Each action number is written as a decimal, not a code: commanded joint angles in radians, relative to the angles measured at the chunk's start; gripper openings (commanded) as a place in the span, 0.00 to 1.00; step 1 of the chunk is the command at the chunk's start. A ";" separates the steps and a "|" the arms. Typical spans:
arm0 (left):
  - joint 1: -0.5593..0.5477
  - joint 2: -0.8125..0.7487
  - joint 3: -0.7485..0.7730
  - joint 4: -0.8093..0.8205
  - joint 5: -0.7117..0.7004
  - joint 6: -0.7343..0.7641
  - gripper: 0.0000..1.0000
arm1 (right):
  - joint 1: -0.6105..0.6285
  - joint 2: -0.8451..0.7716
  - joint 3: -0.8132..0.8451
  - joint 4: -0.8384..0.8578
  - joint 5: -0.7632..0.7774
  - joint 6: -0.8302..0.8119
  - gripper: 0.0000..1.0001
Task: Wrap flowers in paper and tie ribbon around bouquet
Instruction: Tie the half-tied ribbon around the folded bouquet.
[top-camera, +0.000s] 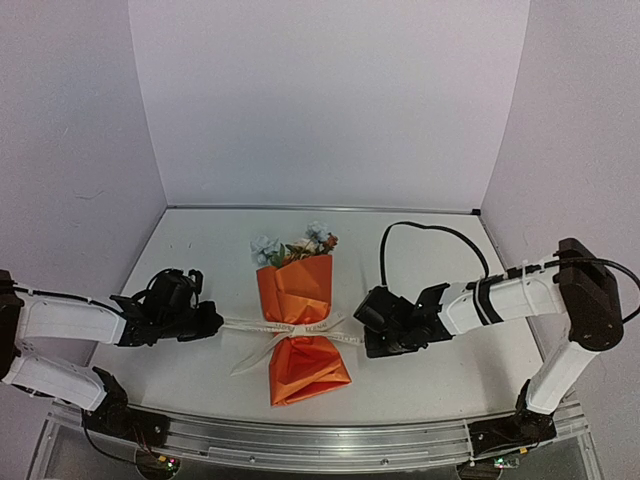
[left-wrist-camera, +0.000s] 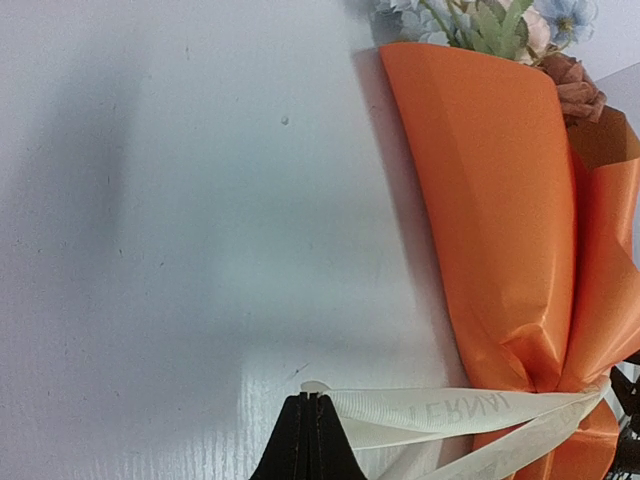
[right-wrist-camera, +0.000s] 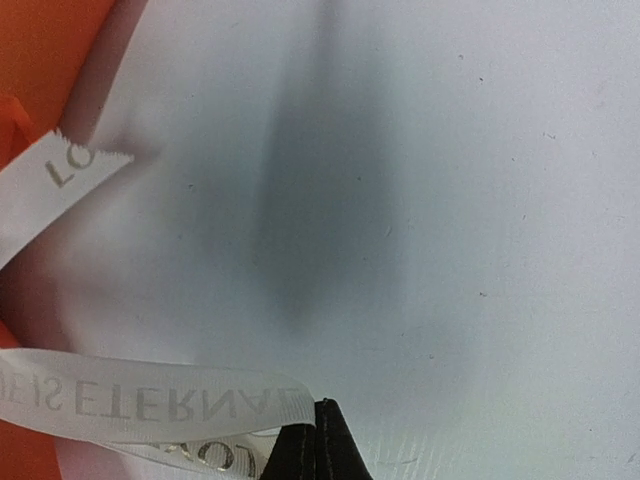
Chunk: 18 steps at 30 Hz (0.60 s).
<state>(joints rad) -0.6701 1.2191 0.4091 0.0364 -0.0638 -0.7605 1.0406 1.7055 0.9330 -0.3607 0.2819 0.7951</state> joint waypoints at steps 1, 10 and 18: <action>0.048 0.018 0.007 0.028 0.028 0.031 0.00 | -0.021 -0.035 -0.032 -0.051 0.041 0.045 0.00; 0.092 0.071 0.054 0.047 0.099 0.084 0.00 | -0.020 -0.040 -0.014 -0.071 0.025 0.048 0.00; 0.093 0.112 0.114 0.177 0.329 0.160 0.00 | 0.009 -0.006 0.057 -0.053 -0.010 0.000 0.00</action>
<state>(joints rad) -0.5822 1.3177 0.4657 0.0986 0.1214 -0.6553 1.0379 1.6946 0.9304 -0.3920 0.2732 0.8176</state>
